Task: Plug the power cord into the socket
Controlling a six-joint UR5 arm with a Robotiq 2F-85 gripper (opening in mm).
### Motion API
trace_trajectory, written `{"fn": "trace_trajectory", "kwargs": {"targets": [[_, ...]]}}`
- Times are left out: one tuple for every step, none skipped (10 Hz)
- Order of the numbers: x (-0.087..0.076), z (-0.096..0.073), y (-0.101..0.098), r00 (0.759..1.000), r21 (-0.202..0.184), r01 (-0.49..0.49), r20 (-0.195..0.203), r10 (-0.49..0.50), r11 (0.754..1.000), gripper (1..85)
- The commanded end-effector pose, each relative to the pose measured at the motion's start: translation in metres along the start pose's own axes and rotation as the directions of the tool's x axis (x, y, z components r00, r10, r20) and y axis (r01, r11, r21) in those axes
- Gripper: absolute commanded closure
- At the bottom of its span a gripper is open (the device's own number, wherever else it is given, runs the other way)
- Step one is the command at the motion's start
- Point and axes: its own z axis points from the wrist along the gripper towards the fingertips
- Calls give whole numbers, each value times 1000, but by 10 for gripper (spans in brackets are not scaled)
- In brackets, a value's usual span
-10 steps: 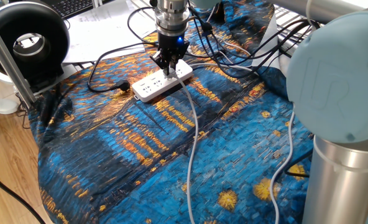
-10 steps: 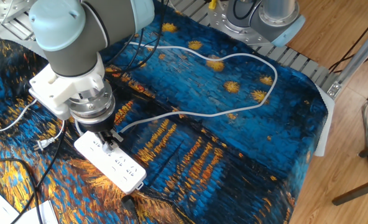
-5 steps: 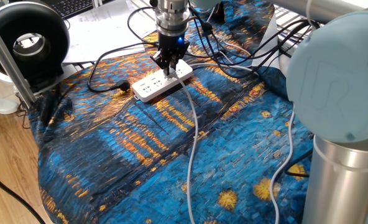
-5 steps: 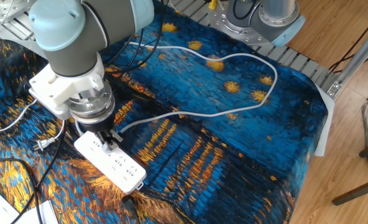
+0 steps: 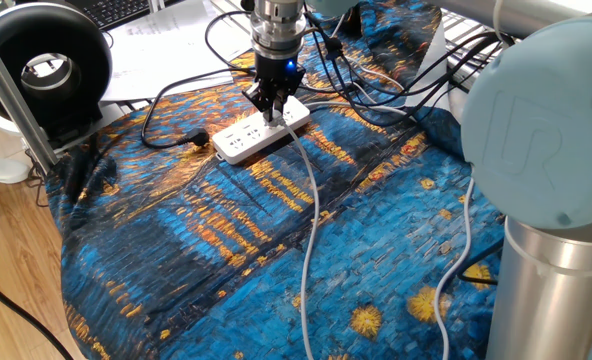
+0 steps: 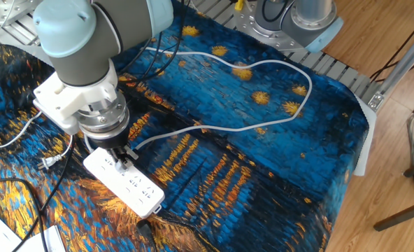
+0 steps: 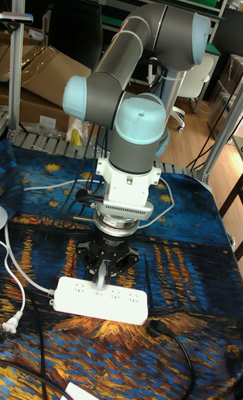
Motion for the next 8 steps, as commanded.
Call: {"fn": "trace_trajectory", "kwargs": {"targets": [[-1,0,2,1000,-14,-8,4,8,1000,843],[-1,0,2,1000,-14,-8,4,8,1000,843],[-3,1,1,1000,-13,-7,5,8,1000,843],[-4,2,1,1000,-13,-7,7,8,1000,843],[-6,5,1,1000,-16,-9,8,9,1000,843],[-7,6,3,1000,-23,-14,8,14,1000,843],[-8,8,2,1000,-22,-16,7,16,1000,843],[-7,9,2,1000,-22,-16,-1,16,1000,843]]}}
